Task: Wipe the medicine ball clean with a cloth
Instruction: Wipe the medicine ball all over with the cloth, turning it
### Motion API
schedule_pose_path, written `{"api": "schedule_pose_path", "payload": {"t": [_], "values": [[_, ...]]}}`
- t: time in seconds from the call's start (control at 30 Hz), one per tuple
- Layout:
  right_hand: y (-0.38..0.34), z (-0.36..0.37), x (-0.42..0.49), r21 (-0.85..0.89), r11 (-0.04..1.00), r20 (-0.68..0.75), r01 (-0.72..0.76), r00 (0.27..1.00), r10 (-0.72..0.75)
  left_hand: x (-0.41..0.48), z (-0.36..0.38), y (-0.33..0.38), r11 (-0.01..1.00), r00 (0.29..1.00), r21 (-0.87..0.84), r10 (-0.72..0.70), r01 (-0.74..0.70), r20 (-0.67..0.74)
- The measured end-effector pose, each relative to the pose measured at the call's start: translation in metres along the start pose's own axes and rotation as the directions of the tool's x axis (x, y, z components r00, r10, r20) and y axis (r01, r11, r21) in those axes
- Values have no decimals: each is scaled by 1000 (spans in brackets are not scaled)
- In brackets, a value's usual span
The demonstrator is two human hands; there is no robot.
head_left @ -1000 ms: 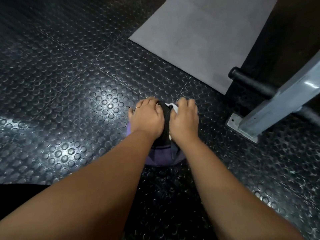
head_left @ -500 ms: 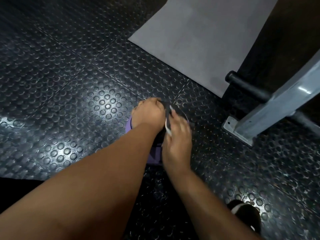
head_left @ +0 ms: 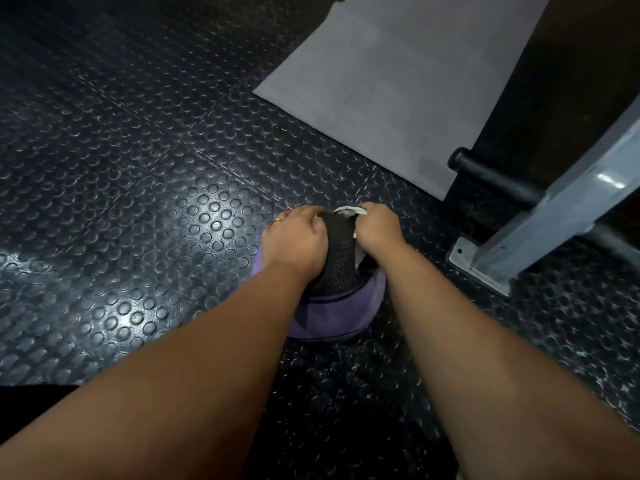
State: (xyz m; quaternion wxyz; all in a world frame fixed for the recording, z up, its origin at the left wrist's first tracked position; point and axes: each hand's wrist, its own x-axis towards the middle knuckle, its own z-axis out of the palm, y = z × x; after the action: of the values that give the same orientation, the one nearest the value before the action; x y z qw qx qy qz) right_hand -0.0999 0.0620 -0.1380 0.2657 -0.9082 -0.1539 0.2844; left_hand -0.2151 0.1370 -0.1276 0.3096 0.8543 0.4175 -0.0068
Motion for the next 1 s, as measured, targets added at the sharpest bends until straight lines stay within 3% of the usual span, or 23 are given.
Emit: {"api": "schedule_pose_path", "payload": {"t": [0.1, 0.23, 0.37, 0.5, 0.7, 0.83, 1.0], "values": [[-2, -1, 14, -128, 992, 90, 10, 996, 1, -3, 1, 1, 999, 999, -22, -24, 23, -35], [1, 12, -24, 35, 986, -94, 161, 983, -157, 6, -4, -1, 993, 993, -48, -108, 107, -36], [14, 35, -97, 94, 916, -264, 390, 897, -354, 13, -5, -7, 990, 993, -76, -118, 117, -8], [26, 55, -129, -4, 855, -242, 518, 829, -504, 17, -8, -16, 984, 991, -121, -131, 131, 1], [-16, 41, -69, -67, 950, -257, 304, 915, -311, 14, -12, -31, 978, 995, -187, -98, 94, -13], [-41, 28, -28, -132, 968, -88, 211, 971, -224, 16, -13, -42, 969, 996, -232, -91, 85, -13], [-53, 25, 6, -134, 975, 129, 174, 979, -157, 12, -15, -49, 951, 998, -306, -56, 47, -20]]}}
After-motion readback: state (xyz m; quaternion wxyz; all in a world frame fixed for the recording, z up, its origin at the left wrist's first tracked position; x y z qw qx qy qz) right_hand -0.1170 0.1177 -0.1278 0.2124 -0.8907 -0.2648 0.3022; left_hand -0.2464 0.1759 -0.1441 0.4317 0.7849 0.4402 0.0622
